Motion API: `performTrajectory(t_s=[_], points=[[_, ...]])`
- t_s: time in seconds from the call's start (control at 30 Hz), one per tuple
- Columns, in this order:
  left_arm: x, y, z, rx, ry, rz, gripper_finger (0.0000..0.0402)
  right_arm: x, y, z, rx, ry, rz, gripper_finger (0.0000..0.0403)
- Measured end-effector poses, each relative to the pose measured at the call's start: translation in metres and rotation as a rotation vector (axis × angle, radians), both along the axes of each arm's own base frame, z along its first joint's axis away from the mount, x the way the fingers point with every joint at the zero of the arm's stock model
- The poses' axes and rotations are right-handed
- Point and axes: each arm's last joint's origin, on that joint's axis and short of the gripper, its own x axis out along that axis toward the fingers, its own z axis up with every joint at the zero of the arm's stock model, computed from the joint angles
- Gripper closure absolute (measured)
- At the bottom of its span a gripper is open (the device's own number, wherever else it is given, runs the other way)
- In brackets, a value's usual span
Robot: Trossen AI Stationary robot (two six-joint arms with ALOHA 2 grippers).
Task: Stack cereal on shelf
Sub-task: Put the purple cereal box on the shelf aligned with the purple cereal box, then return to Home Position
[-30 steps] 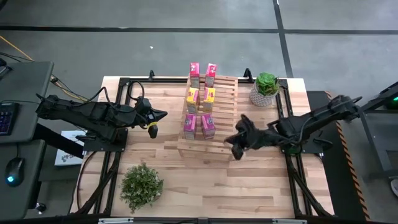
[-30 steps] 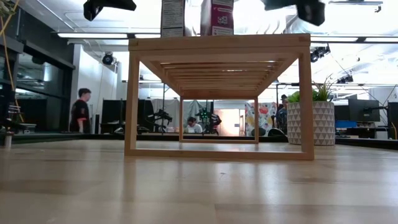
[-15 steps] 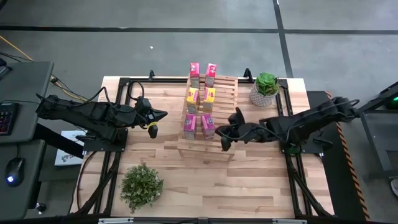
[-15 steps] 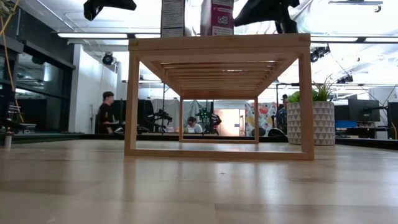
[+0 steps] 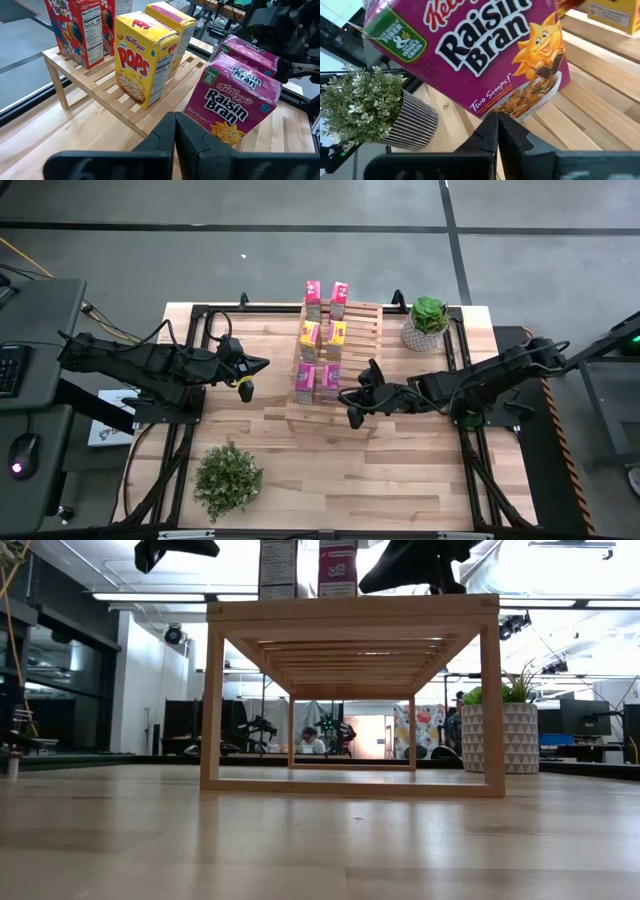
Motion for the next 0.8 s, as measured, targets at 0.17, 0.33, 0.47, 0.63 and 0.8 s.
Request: performTrajectory(t_s=[0.17,0.33,0.47,0.63,0.8], points=[[-0.004,0.0,0.009,-0.005,-0.032,-0.035,0.0401,-0.009,-0.001,0.007,0.002,0.016,0.058,0.0403],[-0.027,0.004,0.057,0.107,-0.213,-0.146,0.0401,-0.034,-0.009,0.025,-0.019,0.039,0.034,0.0403],[-0.043,0.005,0.065,0.232,-0.286,-0.259,0.0401,-0.049,-0.014,0.041,-0.038,-0.02,-0.019,0.0403],[-0.051,0.004,0.041,0.235,-0.4,-0.409,0.0401,-0.059,-0.019,0.053,-0.047,-0.079,-0.068,0.0403],[-0.046,0.011,0.007,0.229,-0.569,-0.468,0.0401,-0.06,-0.019,0.055,-0.03,-0.098,-0.082,0.0403]])
